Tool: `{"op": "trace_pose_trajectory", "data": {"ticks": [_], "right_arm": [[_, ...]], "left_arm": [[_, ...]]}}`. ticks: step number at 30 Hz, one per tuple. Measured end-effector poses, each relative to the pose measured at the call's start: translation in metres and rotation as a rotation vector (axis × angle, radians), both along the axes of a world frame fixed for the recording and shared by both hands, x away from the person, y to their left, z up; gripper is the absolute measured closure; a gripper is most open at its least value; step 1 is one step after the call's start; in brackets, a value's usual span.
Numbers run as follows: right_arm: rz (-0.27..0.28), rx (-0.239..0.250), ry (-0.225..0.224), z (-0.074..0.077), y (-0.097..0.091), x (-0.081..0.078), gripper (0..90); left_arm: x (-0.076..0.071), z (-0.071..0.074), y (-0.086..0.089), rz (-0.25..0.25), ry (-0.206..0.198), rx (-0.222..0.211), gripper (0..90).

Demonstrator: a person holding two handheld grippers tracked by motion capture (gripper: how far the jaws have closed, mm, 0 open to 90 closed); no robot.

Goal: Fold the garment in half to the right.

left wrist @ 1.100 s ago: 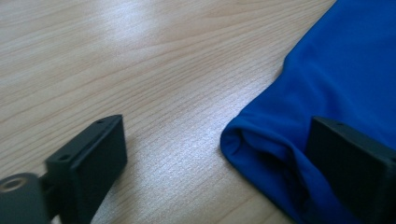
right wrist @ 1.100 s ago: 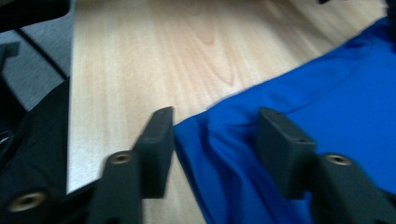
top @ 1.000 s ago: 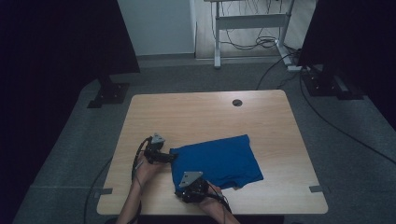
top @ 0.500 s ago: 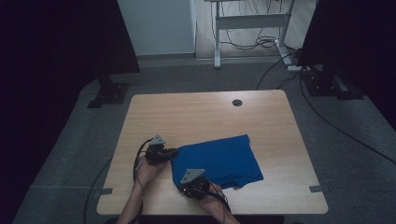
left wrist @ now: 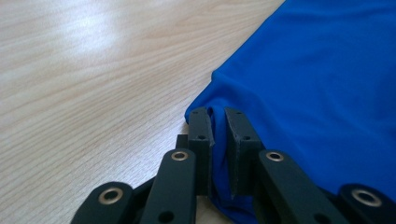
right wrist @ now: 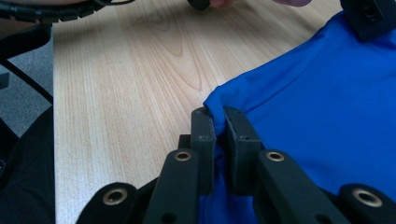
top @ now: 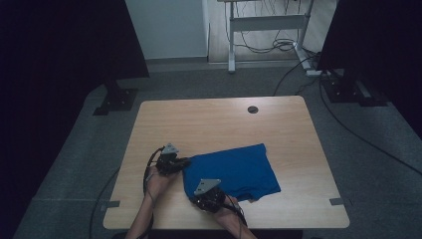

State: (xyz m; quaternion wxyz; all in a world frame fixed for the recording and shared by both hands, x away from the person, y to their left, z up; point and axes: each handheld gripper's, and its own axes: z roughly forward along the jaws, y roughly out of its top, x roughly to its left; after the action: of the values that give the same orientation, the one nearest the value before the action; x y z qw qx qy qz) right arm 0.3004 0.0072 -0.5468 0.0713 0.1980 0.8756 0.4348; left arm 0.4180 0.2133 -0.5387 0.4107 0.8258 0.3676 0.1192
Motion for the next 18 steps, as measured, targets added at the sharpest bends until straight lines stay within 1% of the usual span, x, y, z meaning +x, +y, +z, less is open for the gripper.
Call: {"op": "trace_pose_trajectory", "data": {"ticks": [4, 6, 7, 8, 10, 11, 13, 15, 18], "right_arm": [[0.023, 0.020, -0.009, 0.008, -0.008, 0.001, 82.8], [0.029, 0.023, -0.006, 0.010, -0.010, 0.002, 82.8], [0.034, 0.031, 0.002, 0.011, -0.014, 0.003, 82.8], [0.036, 0.040, 0.008, 0.011, -0.016, 0.004, 82.8], [0.034, 0.049, 0.015, 0.013, -0.020, 0.005, 82.8], [0.034, 0.049, 0.015, 0.013, -0.020, 0.005, 82.8], [0.027, 0.052, 0.019, 0.014, -0.026, 0.006, 82.8], [0.025, 0.053, 0.017, 0.015, -0.029, 0.007, 82.7], [0.017, 0.053, 0.011, 0.018, -0.039, 0.007, 82.7]], "left_arm": [[-0.001, 0.005, -0.003, -0.001, -0.012, -0.010, 81.8], [-0.002, 0.007, -0.005, -0.007, -0.024, -0.004, 81.7], [-0.002, 0.009, -0.008, -0.009, -0.036, 0.001, 81.6], [-0.002, 0.009, -0.008, -0.009, -0.036, 0.001, 81.5], [-0.002, 0.012, -0.014, -0.012, -0.048, 0.008, 81.5], [-0.002, 0.012, -0.014, -0.012, -0.048, 0.008, 81.4], [0.000, 0.015, -0.020, -0.015, -0.054, 0.015, 81.3], [0.000, 0.015, -0.023, -0.015, -0.058, 0.020, 81.2], [0.002, 0.020, -0.032, -0.016, -0.071, 0.027, 80.8]]}}
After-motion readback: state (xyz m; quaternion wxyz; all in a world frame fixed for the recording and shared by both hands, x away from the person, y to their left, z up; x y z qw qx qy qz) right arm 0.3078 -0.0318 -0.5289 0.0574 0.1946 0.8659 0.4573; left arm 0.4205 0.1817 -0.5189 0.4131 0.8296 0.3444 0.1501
